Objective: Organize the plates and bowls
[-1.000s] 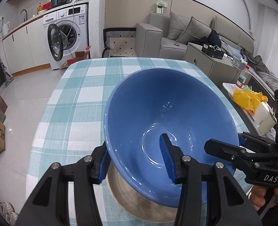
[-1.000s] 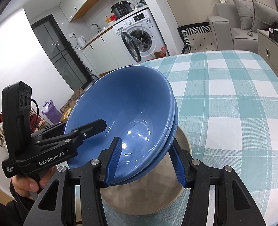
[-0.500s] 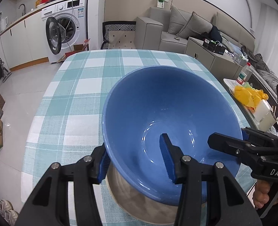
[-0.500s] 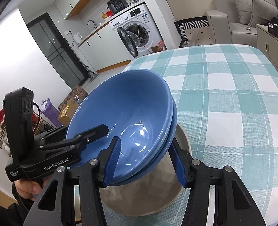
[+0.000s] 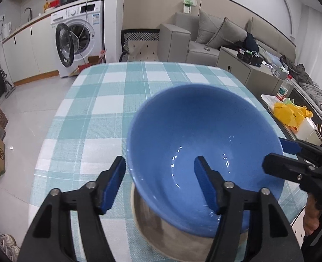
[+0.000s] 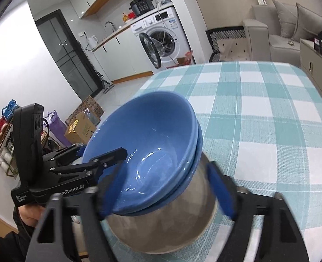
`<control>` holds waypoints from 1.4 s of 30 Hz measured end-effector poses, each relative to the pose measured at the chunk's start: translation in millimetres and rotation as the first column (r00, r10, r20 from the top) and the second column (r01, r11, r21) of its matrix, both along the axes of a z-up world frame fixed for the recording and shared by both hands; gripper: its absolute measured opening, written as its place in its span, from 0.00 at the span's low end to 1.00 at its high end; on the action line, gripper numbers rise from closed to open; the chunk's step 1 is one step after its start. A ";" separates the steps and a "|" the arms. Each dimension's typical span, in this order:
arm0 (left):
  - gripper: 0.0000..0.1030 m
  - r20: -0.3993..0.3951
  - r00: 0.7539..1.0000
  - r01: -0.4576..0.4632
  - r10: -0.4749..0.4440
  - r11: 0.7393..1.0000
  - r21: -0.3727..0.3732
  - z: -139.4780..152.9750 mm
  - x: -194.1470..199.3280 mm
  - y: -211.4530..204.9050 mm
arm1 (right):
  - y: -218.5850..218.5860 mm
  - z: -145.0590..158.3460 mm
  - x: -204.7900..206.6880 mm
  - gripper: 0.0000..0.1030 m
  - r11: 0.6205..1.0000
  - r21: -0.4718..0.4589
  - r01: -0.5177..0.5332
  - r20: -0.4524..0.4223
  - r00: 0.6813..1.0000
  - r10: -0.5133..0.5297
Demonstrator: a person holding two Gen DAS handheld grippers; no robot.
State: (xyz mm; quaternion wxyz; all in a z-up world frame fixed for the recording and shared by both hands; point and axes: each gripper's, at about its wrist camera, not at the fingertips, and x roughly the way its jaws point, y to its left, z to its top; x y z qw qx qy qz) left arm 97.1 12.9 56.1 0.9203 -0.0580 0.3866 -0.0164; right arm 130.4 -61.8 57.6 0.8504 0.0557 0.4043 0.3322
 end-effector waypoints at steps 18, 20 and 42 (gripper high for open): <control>0.99 0.208 0.978 -0.044 0.030 0.997 0.061 57.6 -65.7 33.8 | -23.5 52.0 -55.5 0.99 0.987 -0.163 0.014 0.217 0.976 0.022; 0.99 0.226 0.974 -0.053 0.037 0.996 0.065 63.0 -75.4 39.8 | -25.6 55.4 -65.5 0.99 0.987 -0.158 0.016 0.238 0.971 0.022; 1.00 0.339 0.939 -0.086 0.065 0.995 0.046 17.9 -130.6 43.0 | -39.6 10.6 -129.0 0.99 0.994 -0.105 0.015 0.375 0.927 0.025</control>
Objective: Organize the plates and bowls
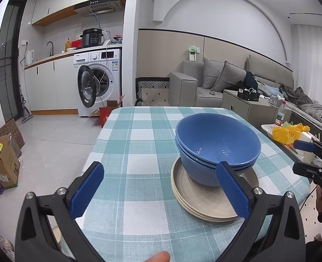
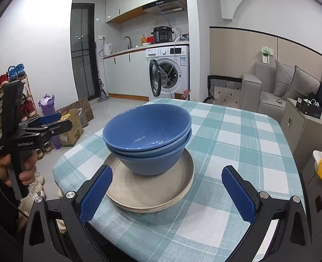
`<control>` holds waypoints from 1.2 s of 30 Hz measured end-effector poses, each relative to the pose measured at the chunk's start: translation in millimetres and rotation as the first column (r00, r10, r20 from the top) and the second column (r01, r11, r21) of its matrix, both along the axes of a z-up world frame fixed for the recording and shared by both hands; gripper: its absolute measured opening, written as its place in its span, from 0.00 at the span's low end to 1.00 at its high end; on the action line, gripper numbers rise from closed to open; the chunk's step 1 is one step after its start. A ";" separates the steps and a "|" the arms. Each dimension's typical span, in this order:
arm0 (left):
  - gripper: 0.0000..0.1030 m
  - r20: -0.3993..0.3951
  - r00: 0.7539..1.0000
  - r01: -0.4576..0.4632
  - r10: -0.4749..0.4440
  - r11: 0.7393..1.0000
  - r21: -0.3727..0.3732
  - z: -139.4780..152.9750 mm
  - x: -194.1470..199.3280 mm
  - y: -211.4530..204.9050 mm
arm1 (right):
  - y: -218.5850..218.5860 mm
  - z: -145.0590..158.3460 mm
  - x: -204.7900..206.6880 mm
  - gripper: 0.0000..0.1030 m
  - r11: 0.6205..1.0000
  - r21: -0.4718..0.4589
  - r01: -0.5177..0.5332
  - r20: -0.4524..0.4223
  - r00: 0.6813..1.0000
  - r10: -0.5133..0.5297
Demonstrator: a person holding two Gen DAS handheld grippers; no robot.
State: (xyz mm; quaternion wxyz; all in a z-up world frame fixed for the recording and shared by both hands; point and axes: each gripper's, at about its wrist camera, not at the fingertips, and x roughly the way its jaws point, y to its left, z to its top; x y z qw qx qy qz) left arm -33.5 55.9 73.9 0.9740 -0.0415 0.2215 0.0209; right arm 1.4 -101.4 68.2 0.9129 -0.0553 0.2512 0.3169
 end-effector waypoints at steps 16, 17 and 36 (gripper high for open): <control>1.00 0.046 0.999 0.014 -0.015 0.999 0.030 -35.5 1.2 -23.9 | -11.9 -36.6 -15.7 0.99 0.995 0.088 0.042 0.041 0.998 -0.046; 1.00 0.052 0.999 0.016 -0.017 0.999 0.033 -37.1 0.0 -24.8 | -13.9 -39.0 -16.6 0.99 0.994 0.097 0.042 0.041 0.998 -0.046; 1.00 0.090 0.995 0.049 -0.050 0.999 0.019 -58.4 1.0 -30.4 | -31.3 -72.2 -12.1 0.99 0.984 0.165 0.063 0.049 0.996 -0.072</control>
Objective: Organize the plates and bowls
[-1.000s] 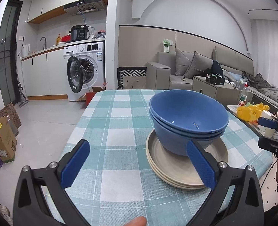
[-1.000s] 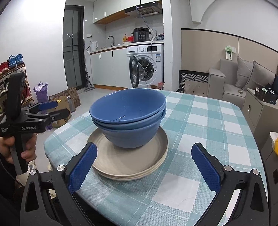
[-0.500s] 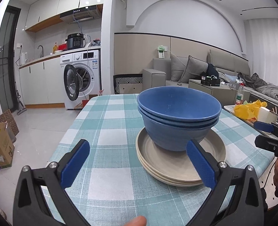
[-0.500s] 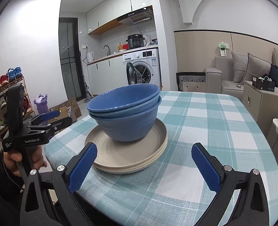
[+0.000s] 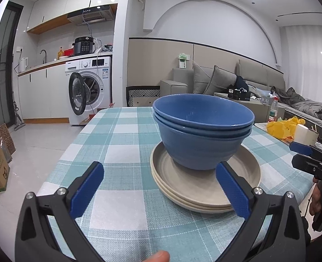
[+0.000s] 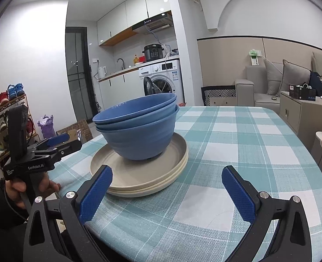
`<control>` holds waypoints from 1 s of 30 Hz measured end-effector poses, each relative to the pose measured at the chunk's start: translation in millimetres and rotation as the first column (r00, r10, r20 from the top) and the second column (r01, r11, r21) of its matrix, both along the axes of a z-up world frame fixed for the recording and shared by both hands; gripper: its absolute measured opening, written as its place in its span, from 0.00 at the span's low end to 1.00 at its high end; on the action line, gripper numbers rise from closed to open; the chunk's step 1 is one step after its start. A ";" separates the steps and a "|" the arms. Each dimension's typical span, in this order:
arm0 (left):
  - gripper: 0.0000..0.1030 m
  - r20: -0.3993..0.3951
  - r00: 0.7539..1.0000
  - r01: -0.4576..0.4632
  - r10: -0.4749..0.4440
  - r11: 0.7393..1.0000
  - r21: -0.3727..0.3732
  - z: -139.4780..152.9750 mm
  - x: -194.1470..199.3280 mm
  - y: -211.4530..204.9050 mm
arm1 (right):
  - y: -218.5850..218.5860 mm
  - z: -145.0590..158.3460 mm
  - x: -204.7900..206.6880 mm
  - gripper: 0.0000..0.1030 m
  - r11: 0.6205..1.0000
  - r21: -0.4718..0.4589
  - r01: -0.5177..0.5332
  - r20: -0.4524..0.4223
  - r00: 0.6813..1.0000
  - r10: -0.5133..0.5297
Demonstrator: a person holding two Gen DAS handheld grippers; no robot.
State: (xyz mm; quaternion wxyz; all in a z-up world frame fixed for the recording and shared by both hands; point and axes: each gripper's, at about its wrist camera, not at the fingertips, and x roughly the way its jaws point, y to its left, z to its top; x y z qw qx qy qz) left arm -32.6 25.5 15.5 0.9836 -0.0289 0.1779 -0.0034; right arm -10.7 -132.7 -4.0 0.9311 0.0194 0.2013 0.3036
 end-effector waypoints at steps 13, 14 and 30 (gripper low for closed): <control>1.00 0.000 1.000 0.009 -0.009 1.000 -0.013 -3.5 -0.5 0.1 | -1.0 -1.3 1.6 0.99 1.000 0.021 0.000 -0.013 1.000 0.001; 1.00 0.000 1.000 0.010 -0.010 1.000 -0.011 -3.9 -0.4 -0.5 | -0.6 -1.6 1.4 0.99 1.000 0.017 0.000 -0.012 1.000 0.001; 1.00 -0.002 1.000 0.008 -0.008 1.000 -0.010 -5.4 -0.7 -1.7 | 3.0 -2.6 1.6 0.99 1.000 0.015 -0.019 -0.014 1.000 0.019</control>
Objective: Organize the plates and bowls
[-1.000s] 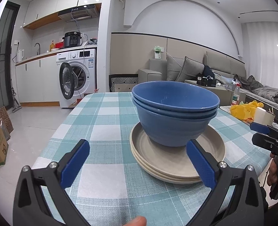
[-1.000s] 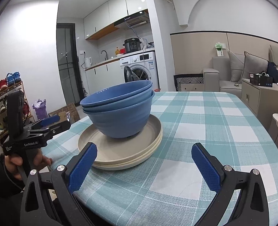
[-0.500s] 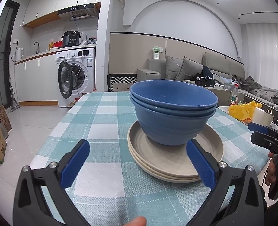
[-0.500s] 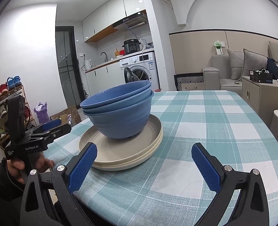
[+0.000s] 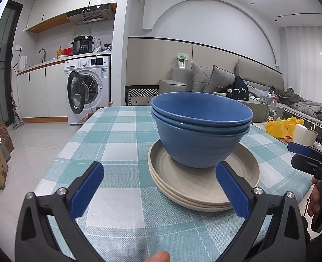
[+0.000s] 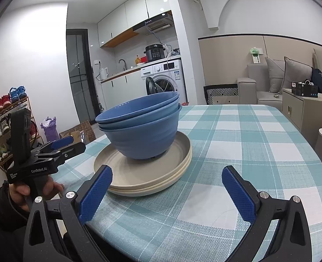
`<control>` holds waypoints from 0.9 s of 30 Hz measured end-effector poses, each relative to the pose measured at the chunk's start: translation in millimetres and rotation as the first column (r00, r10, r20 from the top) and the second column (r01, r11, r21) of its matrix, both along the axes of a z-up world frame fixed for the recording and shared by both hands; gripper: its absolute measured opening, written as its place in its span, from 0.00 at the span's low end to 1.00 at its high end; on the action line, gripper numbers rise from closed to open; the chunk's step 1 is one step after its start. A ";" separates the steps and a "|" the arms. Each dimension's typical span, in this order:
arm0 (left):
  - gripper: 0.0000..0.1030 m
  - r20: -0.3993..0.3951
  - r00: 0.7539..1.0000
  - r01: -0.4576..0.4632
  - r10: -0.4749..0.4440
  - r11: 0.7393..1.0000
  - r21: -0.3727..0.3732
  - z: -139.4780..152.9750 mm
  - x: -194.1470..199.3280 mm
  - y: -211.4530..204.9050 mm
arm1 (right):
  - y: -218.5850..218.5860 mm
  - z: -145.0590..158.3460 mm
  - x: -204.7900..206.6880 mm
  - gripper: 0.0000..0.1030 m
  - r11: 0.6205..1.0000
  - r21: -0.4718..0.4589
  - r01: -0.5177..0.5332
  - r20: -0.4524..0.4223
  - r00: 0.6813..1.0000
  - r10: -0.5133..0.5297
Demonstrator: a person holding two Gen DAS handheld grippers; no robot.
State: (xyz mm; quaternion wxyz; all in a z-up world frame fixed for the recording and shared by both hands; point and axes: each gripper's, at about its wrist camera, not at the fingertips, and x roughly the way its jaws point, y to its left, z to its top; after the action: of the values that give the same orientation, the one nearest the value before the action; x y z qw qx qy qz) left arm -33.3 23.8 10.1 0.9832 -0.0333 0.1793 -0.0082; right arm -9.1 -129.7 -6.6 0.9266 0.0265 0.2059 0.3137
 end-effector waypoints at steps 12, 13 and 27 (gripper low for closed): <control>1.00 0.001 1.000 0.002 -0.002 1.000 0.003 -0.6 -0.6 0.5 | -0.4 -0.8 -0.5 0.99 1.000 0.014 -0.007 -0.008 1.000 0.007; 1.00 0.001 1.000 0.002 -0.002 1.000 0.003 -0.6 -0.7 1.0 | -0.6 -1.1 -0.3 0.99 1.000 0.014 -0.005 -0.009 1.000 0.005; 1.00 0.012 1.000 0.008 -0.008 1.000 0.006 -0.7 -2.9 0.0 | 2.8 -1.8 -1.2 0.99 1.000 0.002 -0.016 -0.009 1.000 0.016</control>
State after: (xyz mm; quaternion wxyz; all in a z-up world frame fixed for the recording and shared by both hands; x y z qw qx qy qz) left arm -36.1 23.8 9.4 0.9843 -0.0298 0.1737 -0.0119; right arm -10.2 -126.9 -8.5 0.9230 0.0274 0.2101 0.3212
